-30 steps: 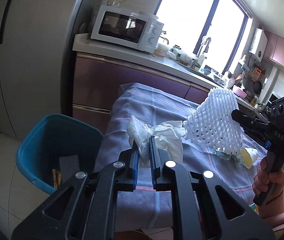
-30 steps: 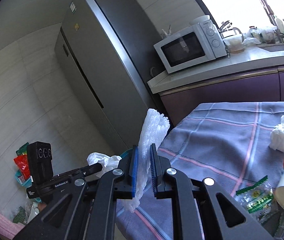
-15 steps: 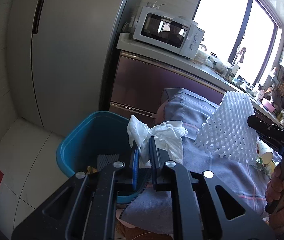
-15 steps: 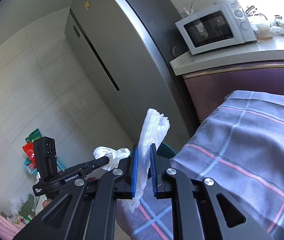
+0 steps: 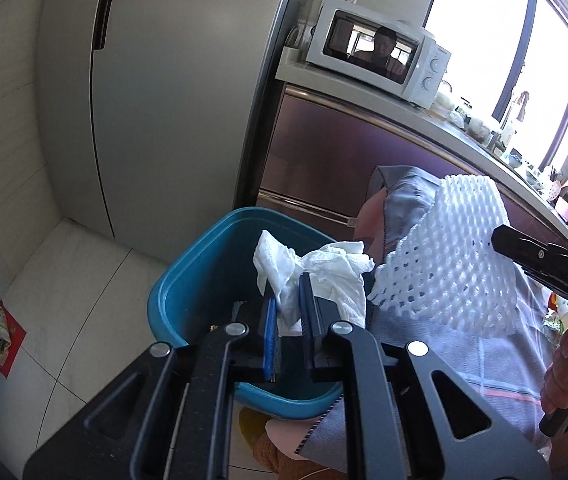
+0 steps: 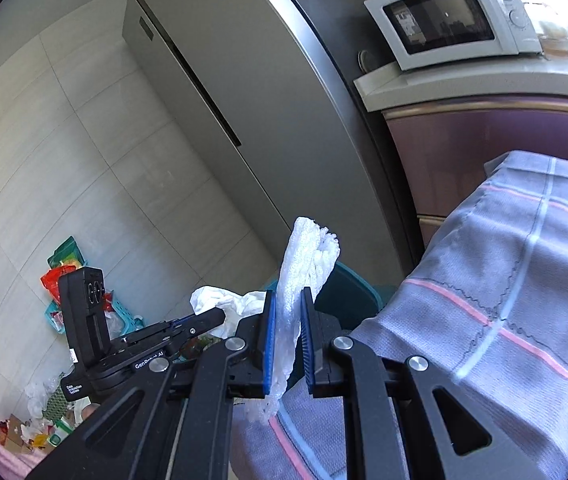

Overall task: Collect trash
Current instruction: 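Carry the tissue and foam net to the teal bin with both tools, then open both tools over the bin to drop the tissue and foam net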

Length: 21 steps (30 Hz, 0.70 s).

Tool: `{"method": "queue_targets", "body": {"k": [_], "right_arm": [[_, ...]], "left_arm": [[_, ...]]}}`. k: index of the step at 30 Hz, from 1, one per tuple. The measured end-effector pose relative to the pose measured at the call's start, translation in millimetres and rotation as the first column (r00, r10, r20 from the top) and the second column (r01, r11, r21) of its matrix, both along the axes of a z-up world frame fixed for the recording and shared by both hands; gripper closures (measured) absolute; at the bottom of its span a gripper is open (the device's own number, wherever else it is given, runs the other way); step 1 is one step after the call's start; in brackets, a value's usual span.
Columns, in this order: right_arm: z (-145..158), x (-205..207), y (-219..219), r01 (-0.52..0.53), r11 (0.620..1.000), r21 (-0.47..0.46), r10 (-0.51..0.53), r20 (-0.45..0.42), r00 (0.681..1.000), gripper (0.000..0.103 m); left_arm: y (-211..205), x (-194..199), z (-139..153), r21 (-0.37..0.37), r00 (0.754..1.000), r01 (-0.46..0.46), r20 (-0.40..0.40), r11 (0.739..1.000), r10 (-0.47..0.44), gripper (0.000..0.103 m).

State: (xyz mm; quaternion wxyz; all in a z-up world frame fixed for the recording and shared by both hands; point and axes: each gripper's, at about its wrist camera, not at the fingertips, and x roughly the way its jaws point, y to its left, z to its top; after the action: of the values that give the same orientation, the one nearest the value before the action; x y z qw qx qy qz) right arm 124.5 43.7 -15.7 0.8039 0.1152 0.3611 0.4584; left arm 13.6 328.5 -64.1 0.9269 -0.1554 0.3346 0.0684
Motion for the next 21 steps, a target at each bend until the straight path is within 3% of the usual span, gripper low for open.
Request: {"method": "queue_targets", "body": {"k": [21], "right_arm": [[-46, 30, 60, -0.058, 0.990, -0.128, 0.041, -0.128, 0.991, 0.090]], "left_arm": [[8, 36, -38, 0.038, 0.993, -0.058, -0.102, 0.998, 0.062, 0.090]]}}
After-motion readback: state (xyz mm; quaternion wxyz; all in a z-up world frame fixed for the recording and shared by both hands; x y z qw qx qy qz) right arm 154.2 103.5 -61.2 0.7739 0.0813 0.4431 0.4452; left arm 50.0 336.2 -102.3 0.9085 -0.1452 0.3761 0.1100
